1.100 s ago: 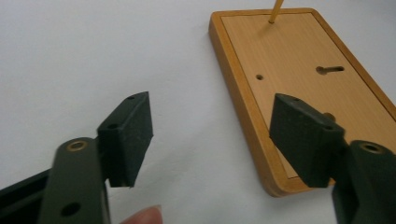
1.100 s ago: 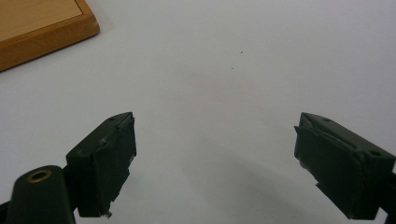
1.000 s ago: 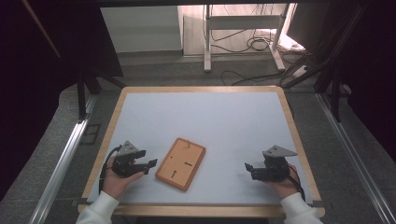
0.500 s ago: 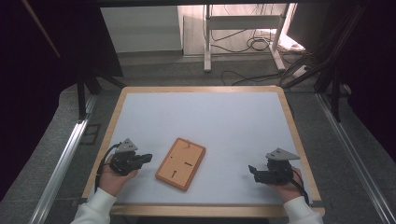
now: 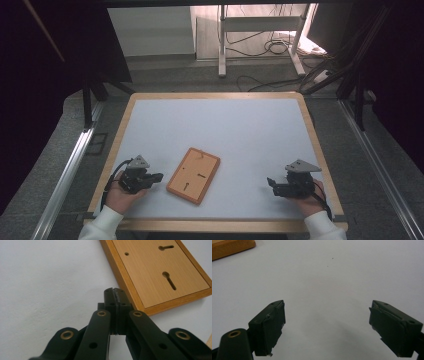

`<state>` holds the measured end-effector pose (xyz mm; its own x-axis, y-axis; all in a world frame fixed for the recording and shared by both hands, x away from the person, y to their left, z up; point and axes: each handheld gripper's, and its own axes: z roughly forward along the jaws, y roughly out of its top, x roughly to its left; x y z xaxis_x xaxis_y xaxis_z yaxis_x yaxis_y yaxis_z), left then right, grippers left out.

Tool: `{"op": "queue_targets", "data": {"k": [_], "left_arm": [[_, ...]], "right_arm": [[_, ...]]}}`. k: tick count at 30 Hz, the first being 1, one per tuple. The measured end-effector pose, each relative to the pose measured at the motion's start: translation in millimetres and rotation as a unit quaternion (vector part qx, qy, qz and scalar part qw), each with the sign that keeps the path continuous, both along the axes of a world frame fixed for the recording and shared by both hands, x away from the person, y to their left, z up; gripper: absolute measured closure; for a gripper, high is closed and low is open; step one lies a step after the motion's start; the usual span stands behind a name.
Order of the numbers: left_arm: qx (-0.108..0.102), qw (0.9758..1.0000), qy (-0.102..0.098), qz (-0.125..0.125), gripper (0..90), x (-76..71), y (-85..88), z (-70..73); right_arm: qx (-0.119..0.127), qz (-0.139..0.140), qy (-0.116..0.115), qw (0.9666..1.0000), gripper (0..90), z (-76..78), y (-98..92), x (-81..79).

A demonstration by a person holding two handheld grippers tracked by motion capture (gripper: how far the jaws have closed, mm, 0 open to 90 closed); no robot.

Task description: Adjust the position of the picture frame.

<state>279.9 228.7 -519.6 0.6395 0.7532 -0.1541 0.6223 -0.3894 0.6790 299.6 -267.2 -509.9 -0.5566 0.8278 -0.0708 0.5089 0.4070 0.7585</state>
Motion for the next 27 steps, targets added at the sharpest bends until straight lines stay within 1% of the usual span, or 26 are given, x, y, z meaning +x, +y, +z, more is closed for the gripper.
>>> {"op": "queue_targets", "data": {"k": [2,3,8,9,12,16,19,20,21,24,26,27], "left_arm": [[0.004,1.0,0.002,-0.003,90.0,-0.6,-1.5,-1.7],[0.012,0.9999,0.003,-0.008,90.0,-0.8,-2.4,-2.8],[0.011,0.9998,0.007,-0.016,90.0,-0.1,-4.6,-4.5],[0.014,0.9997,0.008,-0.02,90.0,0.1,-6.2,-4.9],[0.015,0.9996,0.009,-0.022,90.0,0.7,-7.5,-5.3],[0.017,0.9993,0.015,-0.03,90.0,2.5,-10.9,-8.0],[0.025,0.9988,0.018,-0.038,90.0,2.2,-17.4,-10.3],[0.031,0.9987,0.015,-0.037,90.0,1.9,-18.5,-10.1],[0.032,0.9987,0.014,-0.037,90.0,1.8,-18.9,-9.8],[0.023,0.999,0.017,-0.035,90.0,2.6,-18.1,-10.5],[0.03,0.9988,0.015,-0.035,90.0,2.9,-19.4,-9.7],[0.029,0.9989,0.014,-0.033,90.0,2.8,-20.1,-9.8]], "right_arm": [[0.0,0.0,0.001,1.0,13.5,-0.4,0.1,0.2],[-0.002,0.0,0.001,1.0,13.5,-0.9,0.3,0.3],[-0.005,-0.001,0.002,1.0,13.5,-1.5,1.6,-0.3],[-0.006,-0.002,0.002,1.0,13.5,-1.7,1.6,-0.4],[-0.007,-0.001,0.003,1.0,13.5,-2.2,0.8,-0.6],[-0.006,-0.004,0.004,1.0,13.5,-2.5,-0.7,-1.5],[-0.006,-0.005,0.002,1.0,13.5,-2.0,-1.6,-2.4],[-0.006,-0.005,0.002,1.0,13.5,-2.0,-1.6,-2.4],[-0.006,-0.006,0.001,1.0,13.5,-1.9,-1.5,-2.7],[-0.006,-0.007,0.002,1.0,13.5,-2.1,-1.5,-3.3],[-0.006,-0.007,0.002,1.0,13.5,-2.2,-1.9,-3.4],[-0.006,-0.007,0.001,1.0,13.5,-2.0,-2.3,-3.5]]}}
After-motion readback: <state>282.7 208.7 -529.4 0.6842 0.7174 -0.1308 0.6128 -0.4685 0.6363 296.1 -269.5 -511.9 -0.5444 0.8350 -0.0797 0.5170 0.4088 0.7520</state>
